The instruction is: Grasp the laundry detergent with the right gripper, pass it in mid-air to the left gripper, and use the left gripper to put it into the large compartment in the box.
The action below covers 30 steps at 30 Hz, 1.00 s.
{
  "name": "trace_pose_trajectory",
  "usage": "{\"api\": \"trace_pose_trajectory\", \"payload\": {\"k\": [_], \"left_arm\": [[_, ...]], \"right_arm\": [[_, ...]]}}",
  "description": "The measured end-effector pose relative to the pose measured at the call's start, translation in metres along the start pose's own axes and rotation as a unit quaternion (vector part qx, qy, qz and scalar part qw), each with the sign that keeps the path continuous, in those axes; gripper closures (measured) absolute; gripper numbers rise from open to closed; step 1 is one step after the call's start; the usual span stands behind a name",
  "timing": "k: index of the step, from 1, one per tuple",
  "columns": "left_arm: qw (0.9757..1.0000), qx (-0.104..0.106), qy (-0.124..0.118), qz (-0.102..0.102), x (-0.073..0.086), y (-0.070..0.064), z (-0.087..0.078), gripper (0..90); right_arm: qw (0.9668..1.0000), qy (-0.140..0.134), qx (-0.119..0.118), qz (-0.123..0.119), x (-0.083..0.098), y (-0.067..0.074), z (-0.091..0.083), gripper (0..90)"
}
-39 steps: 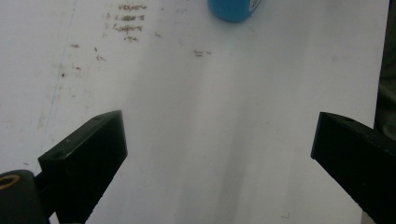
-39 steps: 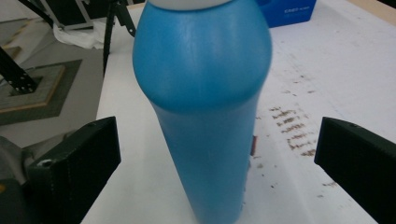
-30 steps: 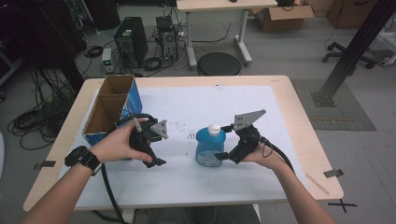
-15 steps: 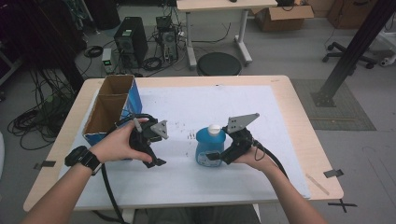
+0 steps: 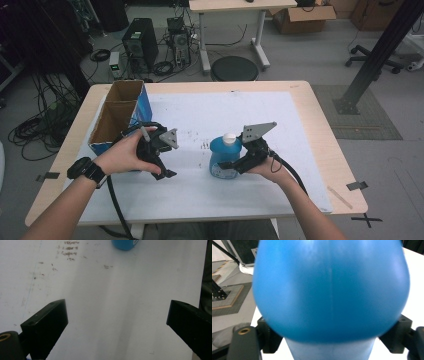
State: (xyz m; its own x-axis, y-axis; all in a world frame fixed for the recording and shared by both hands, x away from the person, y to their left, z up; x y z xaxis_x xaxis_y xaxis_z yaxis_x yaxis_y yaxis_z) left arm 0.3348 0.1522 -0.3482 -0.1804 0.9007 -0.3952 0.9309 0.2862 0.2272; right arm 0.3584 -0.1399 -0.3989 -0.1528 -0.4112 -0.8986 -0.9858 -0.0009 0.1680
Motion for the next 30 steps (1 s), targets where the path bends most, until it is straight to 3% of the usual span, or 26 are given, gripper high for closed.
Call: {"api": "trace_pose_trajectory", "payload": {"k": [30], "left_arm": [[1.0000, 0.000, 0.000, 0.002, -0.0005, 0.0000, -0.0007, 4.2]], "right_arm": [[0.9999, 0.000, 0.003, -0.014, 0.0056, 0.0007, 0.0026, 36.4]]}}
Point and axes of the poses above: each handheld gripper's, and its own axes: z roughly forward along the jaws, x roughly out of its underside, y roughly to its left, the point moved 1 cm from there along z, roughly forward along the jaws, and after that the axes turned 10 degrees about -x, right-handed, at the moved point
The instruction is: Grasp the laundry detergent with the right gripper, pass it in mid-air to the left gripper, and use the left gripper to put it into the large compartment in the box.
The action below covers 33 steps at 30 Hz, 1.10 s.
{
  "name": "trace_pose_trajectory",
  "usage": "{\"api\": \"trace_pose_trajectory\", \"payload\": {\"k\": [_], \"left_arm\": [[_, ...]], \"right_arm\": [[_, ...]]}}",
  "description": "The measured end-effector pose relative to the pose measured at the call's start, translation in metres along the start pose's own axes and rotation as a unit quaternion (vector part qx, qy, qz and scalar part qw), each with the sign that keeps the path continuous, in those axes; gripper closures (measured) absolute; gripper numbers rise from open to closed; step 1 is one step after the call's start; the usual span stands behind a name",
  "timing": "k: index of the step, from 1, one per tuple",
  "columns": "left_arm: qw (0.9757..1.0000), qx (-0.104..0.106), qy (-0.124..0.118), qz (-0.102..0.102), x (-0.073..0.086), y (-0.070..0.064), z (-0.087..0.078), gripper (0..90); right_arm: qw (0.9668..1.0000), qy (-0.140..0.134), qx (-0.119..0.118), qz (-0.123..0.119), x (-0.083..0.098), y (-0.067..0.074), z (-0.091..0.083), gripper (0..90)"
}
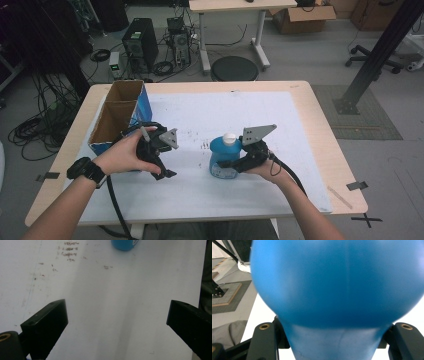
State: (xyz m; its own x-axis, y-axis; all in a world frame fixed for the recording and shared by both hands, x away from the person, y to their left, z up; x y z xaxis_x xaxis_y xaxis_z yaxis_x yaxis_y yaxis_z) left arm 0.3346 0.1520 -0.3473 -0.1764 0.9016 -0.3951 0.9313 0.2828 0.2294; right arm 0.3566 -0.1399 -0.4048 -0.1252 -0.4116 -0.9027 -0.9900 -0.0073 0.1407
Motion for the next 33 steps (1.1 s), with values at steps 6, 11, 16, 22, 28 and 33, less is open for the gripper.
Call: {"api": "trace_pose_trajectory", "payload": {"k": [6, 11, 16, 22, 28, 33], "left_arm": [[1.0000, 0.000, 0.000, 0.000, 0.000, 0.000, 0.000, 4.2], [1.0000, 0.000, -0.002, 0.000, 0.000, 0.000, 0.000, 4.2], [1.0000, 0.000, -0.005, -0.001, -0.001, 0.000, -0.001, 4.2], [1.0000, 0.001, -0.008, -0.003, -0.002, 0.000, -0.004, 4.2], [0.9999, 0.001, -0.012, -0.002, -0.003, 0.002, -0.009, 3.9], [0.9999, 0.001, -0.016, -0.001, -0.007, 0.003, -0.015, 3.8]], "right_arm": [[1.0000, -0.001, -0.002, -0.002, 0.001, 0.000, 0.000, 38.7], [1.0000, -0.003, -0.001, -0.005, 0.001, 0.001, 0.000, 40.0], [1.0000, -0.003, 0.001, -0.007, 0.001, 0.001, 0.000, 40.9], [0.9999, -0.007, 0.008, -0.007, 0.001, 0.000, -0.002, 42.5], [1.0000, -0.007, -0.006, -0.002, -0.007, -0.001, -0.006, 42.7], [0.9999, -0.002, -0.015, -0.009, -0.021, -0.001, -0.010, 42.8]]}}
Point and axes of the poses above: each handheld gripper's, and its own axes: z roughly forward along the jaws, x roughly out of its underside, y roughly to its left, the point moved 1 cm from there along z, roughly forward along the jaws, and after that the axes turned 10 degrees about -x, right-handed, at the moved point
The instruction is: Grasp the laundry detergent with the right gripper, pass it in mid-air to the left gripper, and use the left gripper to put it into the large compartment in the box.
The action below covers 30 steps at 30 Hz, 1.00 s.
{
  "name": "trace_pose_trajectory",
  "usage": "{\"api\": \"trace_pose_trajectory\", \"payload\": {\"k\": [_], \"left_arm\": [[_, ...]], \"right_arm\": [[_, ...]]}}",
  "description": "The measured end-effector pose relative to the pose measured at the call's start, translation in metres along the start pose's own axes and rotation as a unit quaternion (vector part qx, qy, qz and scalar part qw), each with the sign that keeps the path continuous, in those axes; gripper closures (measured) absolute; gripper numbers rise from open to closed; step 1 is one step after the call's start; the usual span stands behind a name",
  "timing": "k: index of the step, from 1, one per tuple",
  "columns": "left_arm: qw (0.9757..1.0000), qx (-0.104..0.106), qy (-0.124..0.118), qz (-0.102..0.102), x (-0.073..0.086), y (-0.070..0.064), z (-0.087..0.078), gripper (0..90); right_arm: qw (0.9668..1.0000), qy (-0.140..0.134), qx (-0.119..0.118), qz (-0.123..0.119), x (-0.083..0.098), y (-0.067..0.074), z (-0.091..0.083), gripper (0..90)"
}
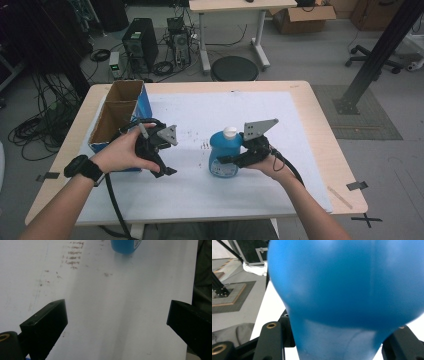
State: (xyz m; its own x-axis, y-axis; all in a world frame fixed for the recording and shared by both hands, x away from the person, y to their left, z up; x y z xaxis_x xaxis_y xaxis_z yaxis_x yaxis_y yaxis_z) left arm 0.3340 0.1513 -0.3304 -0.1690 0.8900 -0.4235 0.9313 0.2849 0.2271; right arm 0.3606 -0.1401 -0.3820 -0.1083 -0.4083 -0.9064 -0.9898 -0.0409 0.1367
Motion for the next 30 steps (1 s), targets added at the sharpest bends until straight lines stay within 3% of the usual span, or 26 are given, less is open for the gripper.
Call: {"api": "trace_pose_trajectory", "payload": {"k": [9, 19, 24, 30], "left_arm": [[0.9997, -0.005, -0.023, -0.003, -0.014, 0.006, -0.026, 3.7], [0.9985, -0.006, -0.053, -0.008, -0.044, 0.018, -0.068, 3.4], [0.9979, -0.012, -0.064, 0.002, -0.065, 0.022, -0.089, 3.4], [0.9973, -0.010, -0.071, 0.014, -0.080, 0.023, -0.103, 3.3]], "right_arm": [[0.9990, 0.029, -0.030, -0.018, -0.038, 0.000, -0.011, 42.8], [0.9969, 0.041, -0.051, -0.044, -0.079, 0.004, -0.015, 43.0], [0.9961, 0.045, -0.060, -0.047, -0.087, 0.004, -0.012, 43.0], [0.9955, 0.050, -0.062, -0.051, -0.091, 0.005, -0.006, 43.0]]}}
Point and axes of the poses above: each handheld gripper's, and its own axes: z roughly forward along the jaws, x roughly out of its underside, y roughly to its left, the point moved 1 cm from there along z, roughly forward along the jaws, and after that the axes turned 10 degrees about -x, right-handed, at the moved point
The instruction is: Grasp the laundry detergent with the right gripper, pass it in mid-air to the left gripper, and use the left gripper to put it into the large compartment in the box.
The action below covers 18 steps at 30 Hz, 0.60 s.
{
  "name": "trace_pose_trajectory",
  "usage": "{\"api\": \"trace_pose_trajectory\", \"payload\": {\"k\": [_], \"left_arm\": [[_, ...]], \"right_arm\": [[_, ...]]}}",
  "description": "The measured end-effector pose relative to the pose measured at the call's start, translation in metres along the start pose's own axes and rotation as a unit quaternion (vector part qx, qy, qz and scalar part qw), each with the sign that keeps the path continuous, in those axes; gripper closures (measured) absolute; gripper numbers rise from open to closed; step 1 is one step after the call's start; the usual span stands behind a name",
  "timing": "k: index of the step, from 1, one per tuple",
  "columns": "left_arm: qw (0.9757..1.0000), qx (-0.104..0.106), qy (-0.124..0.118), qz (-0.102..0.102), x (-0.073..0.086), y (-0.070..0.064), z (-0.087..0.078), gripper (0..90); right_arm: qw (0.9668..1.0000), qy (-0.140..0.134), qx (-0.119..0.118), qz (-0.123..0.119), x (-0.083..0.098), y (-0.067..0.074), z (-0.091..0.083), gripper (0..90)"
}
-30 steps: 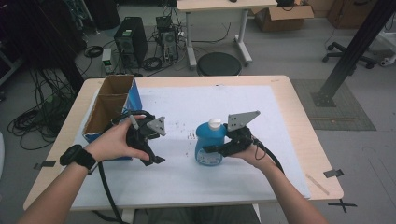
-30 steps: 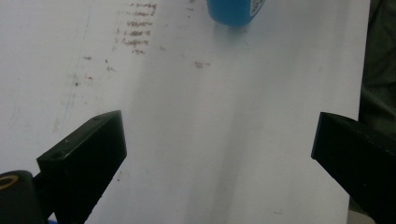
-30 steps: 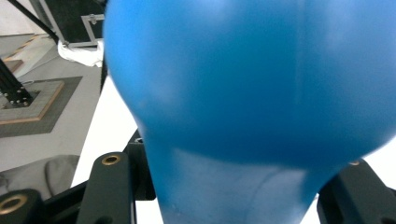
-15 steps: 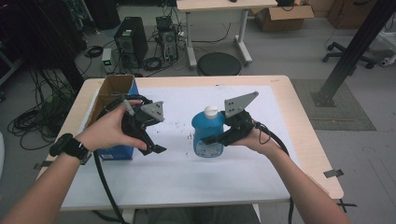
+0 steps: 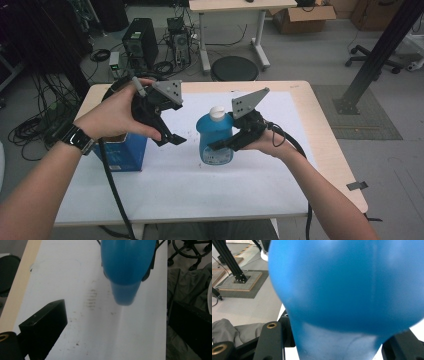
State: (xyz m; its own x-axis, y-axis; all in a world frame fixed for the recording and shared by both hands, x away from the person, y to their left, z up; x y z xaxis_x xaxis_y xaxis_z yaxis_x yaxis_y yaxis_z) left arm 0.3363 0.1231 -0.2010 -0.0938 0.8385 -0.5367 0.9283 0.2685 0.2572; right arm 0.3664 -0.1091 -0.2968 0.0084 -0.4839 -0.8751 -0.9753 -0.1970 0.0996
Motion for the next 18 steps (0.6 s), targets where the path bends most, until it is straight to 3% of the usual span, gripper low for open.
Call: {"api": "trace_pose_trajectory", "payload": {"k": [4, 10, 18], "left_arm": [[0.9999, 0.005, 0.000, 0.013, -0.014, -0.001, -0.004, 3.3], [0.9997, 0.012, 0.007, 0.023, -0.023, -0.005, -0.003, 3.3], [0.9989, 0.011, 0.034, 0.031, -0.031, -0.011, 0.007, 3.3]], "right_arm": [[1.0000, 0.006, -0.007, -0.001, -0.003, 0.000, 0.005, 43.0], [0.9998, 0.018, -0.011, -0.004, -0.006, -0.001, 0.014, 43.0], [0.9992, 0.034, -0.021, -0.005, -0.008, -0.001, 0.027, 43.0]]}}
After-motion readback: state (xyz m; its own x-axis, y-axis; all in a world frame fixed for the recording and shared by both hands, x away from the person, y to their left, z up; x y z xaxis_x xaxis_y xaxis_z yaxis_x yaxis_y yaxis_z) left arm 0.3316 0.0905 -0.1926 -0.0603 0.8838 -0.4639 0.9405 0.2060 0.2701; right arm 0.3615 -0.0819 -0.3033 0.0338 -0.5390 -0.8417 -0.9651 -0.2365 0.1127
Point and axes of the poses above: each handheld gripper's, and its own axes: z roughly forward along the jaws, x roughly out of its underside, y roughly to its left, the point moved 1 cm from there along z, roughly forward along the jaws, and after that the axes turned 10 degrees about -x, right-handed, at the moved point
